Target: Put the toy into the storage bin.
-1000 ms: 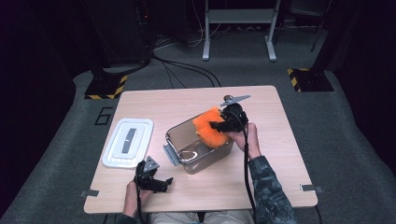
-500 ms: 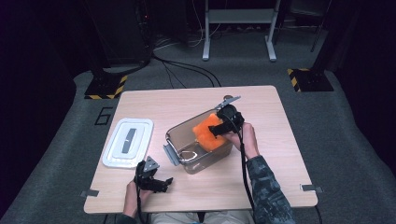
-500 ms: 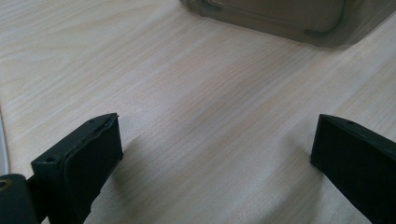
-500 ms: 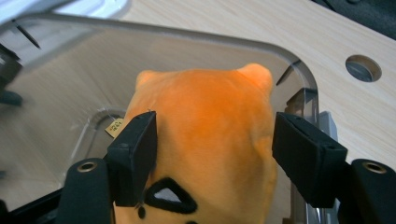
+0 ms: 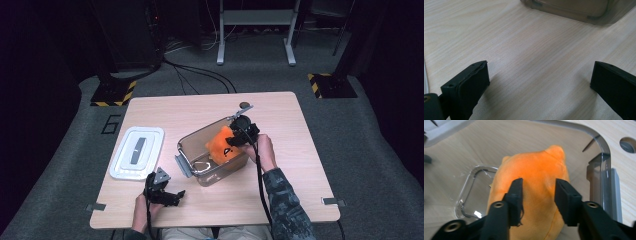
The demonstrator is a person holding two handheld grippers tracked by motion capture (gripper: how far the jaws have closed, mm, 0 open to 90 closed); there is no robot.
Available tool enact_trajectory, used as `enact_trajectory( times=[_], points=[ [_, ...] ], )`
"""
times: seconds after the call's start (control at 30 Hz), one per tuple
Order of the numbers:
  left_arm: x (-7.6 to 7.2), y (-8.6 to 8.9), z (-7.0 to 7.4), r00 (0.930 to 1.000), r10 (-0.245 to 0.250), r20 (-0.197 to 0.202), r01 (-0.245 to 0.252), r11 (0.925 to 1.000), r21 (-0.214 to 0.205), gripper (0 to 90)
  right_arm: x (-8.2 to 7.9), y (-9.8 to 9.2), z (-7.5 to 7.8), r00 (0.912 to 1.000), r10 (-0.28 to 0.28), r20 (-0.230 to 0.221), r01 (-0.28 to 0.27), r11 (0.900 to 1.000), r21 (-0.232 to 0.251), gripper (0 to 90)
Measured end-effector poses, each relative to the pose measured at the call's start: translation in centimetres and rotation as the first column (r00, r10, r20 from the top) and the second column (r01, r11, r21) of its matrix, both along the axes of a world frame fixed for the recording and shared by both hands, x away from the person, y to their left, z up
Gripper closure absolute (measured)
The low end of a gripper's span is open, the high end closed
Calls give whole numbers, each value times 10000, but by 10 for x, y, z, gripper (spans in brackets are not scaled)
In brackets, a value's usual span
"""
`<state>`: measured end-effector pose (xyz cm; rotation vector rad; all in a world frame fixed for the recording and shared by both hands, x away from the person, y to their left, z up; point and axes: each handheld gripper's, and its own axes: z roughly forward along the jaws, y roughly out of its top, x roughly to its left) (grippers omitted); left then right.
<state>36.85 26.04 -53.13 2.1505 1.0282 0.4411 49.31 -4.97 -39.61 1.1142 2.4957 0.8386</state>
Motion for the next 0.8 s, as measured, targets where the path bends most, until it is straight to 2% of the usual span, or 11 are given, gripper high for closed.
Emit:
enact_trajectory(
  times=[0.07,0.2,0.3,0.33,0.37,0.47,0.6,0.8],
  points=[
    [0,0,0,10000,1,3,-1,10000,0,18,1,0,-2,9998,-178,-114,178,9998,-17,646],
    [0,0,0,10000,3,1,-3,10000,1,18,1,0,-4,9996,-231,-163,232,9997,46,618],
    [0,0,0,10000,2,7,-2,10000,-9,18,0,-3,-2,9995,-295,-77,298,9991,317,524],
    [0,0,0,10000,-6,25,6,10000,-40,18,-1,-6,-1,9993,-368,-72,371,9984,426,433],
    [0,0,0,10000,-20,24,19,10000,37,18,-1,-7,0,9993,-360,-24,361,9983,468,398],
    [0,0,0,10000,-17,21,17,10000,33,18,-5,-13,3,9994,-329,124,314,9942,1028,296],
    [0,0,0,10000,-24,21,24,10000,40,18,-15,-18,10,9970,-351,695,245,9887,1478,160],
    [0,0,0,10000,-20,22,20,10000,36,18,-25,-30,16,9909,-382,1292,178,9877,1555,15]
  ],
)
